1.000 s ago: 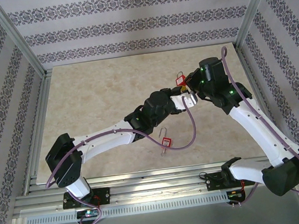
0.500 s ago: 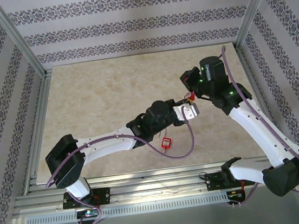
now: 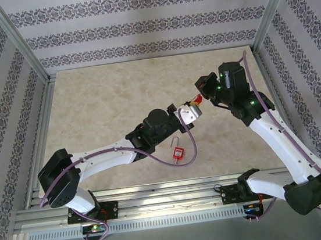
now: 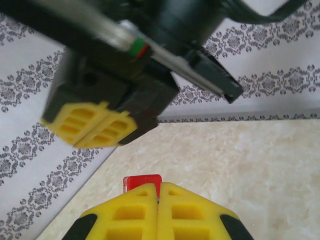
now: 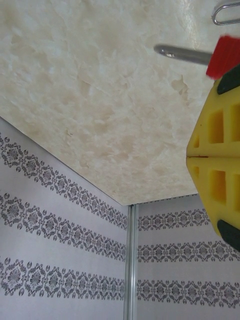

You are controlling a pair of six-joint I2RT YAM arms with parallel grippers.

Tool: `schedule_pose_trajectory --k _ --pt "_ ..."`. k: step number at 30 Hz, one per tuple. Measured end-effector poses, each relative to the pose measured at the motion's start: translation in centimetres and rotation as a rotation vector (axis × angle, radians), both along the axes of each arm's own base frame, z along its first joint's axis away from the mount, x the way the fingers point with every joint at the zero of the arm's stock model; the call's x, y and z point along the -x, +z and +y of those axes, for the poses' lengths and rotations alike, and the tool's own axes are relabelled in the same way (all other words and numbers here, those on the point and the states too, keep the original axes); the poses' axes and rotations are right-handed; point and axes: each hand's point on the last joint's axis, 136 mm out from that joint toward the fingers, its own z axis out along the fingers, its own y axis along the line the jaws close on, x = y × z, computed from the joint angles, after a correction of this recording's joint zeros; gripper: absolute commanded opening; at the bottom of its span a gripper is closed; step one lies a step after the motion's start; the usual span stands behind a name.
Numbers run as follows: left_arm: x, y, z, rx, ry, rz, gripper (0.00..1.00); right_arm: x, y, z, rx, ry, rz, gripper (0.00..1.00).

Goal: Unlock with the key

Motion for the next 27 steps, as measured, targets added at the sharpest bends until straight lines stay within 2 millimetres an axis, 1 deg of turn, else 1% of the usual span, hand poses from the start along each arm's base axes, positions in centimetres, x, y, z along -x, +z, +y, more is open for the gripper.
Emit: schedule_pose_trajectory --k 6,7,10,12,13,17,20,23,25,27 --pt "-0.2 0.3 1.5 0.092 0.012 0.069 0.0 0.3 0.8 -0.5 -0.01 0.001 -0.023 0.0" --pt "-0.1 0.3 1.6 0.102 0.012 0.078 0.0 0.4 0.9 -0.5 -0.011 0.004 -0.025 0.09" --pt "0.0 0.2 1.9 0.135 0.008 0.107 0.0 0.5 1.1 -0.7 -0.012 0.016 -0.029 0.43" --pt "0.0 0.0 2.1 0.152 0.006 0.131 0.0 0.7 1.1 -1.0 -0.012 0.022 -0.027 0.55" --pt "0.0 0.0 2.4 0.163 0.007 0.141 0.0 0.8 1.1 -1.1 -0.012 0.028 -0.026 0.6" --pt "-0.4 1.0 3.6 0.244 0.011 0.187 0.0 1.8 1.6 -1.6 -0.006 0.054 -0.041 0.8" --pt "-0.8 2.7 4.8 0.331 0.013 0.225 0.0 3.3 1.5 -1.9 0.012 0.077 -0.077 0.89" --pt "-0.9 4.5 5.8 0.425 0.004 0.256 0.0 4.6 0.6 -2.0 0.013 0.11 -0.101 0.94" --pt "-0.7 5.5 6.3 0.489 -0.012 0.275 0.0 5.0 -0.2 -1.5 0.005 0.145 -0.108 0.98" --pt "-0.4 6.0 6.6 0.542 -0.035 0.297 0.0 4.9 -0.8 -0.9 -0.01 0.177 -0.11 0.98"
